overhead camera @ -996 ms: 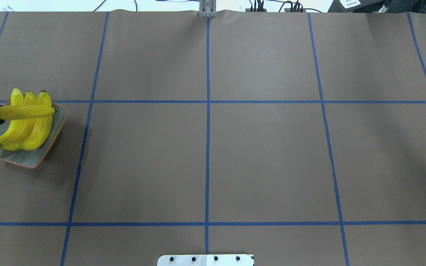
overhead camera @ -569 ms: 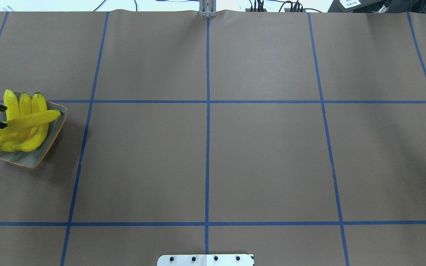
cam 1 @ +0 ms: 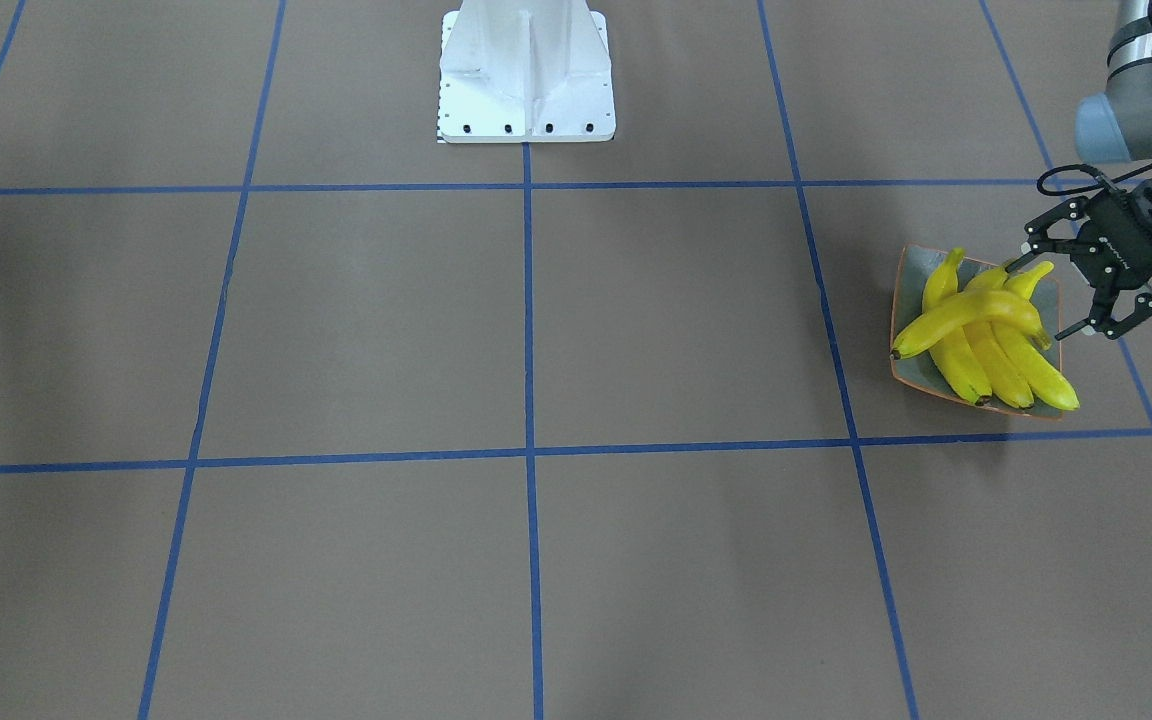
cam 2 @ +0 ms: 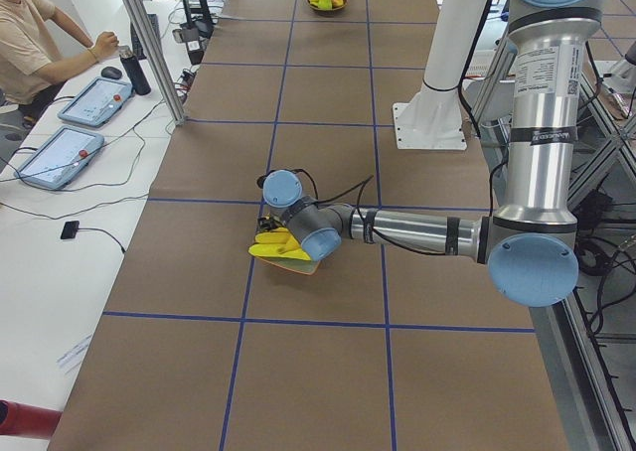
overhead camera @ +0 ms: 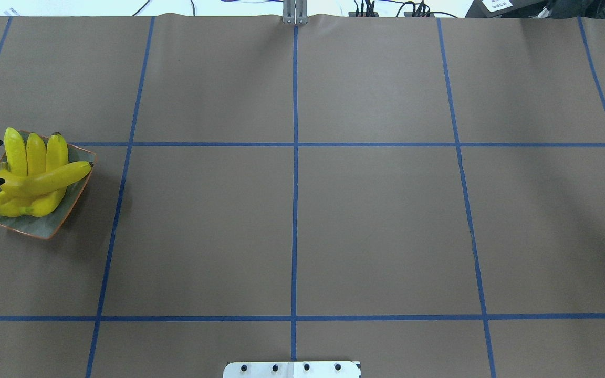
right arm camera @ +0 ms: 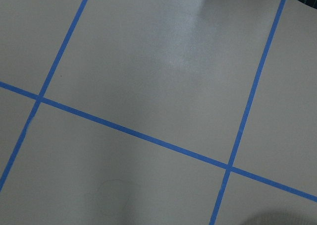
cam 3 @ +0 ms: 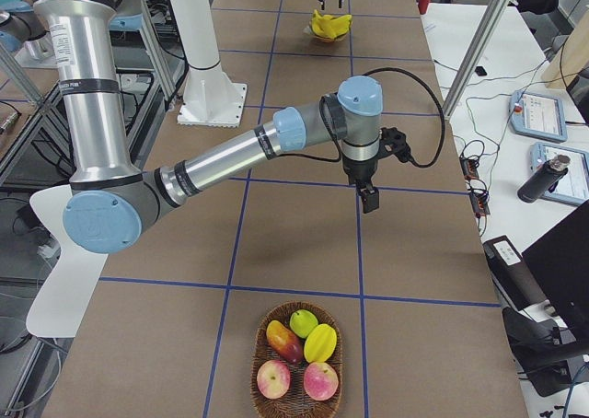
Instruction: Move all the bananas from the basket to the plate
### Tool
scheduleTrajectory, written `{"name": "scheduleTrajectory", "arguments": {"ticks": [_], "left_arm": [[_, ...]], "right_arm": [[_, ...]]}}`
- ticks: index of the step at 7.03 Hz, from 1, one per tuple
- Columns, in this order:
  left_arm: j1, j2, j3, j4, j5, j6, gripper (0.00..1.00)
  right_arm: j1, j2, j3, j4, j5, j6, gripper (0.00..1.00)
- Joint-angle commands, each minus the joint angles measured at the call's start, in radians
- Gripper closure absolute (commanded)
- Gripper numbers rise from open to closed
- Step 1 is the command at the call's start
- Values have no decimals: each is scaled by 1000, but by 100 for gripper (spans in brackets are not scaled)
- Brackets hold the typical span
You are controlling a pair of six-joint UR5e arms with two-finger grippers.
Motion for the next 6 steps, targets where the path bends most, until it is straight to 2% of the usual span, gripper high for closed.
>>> {"name": "scheduleTrajectory", "arguments": {"ticks": [1,2,4,6], "left_arm": [[-98,-23,-4,52,3,-166,1],[-163,-49,-16,165,10,-253,1],[-253,-51,-24,398,67,-267,1],[-278,-24,-8,498,302,-253,0]], "right_arm": [[15,-13,-1,-2,0,-4,0],[32,-24,-2,-6,-2,-29,0],[50,-35,-28,-6,-2,-30,0],[59,-49,-39,-8,-5,-30,0]]}}
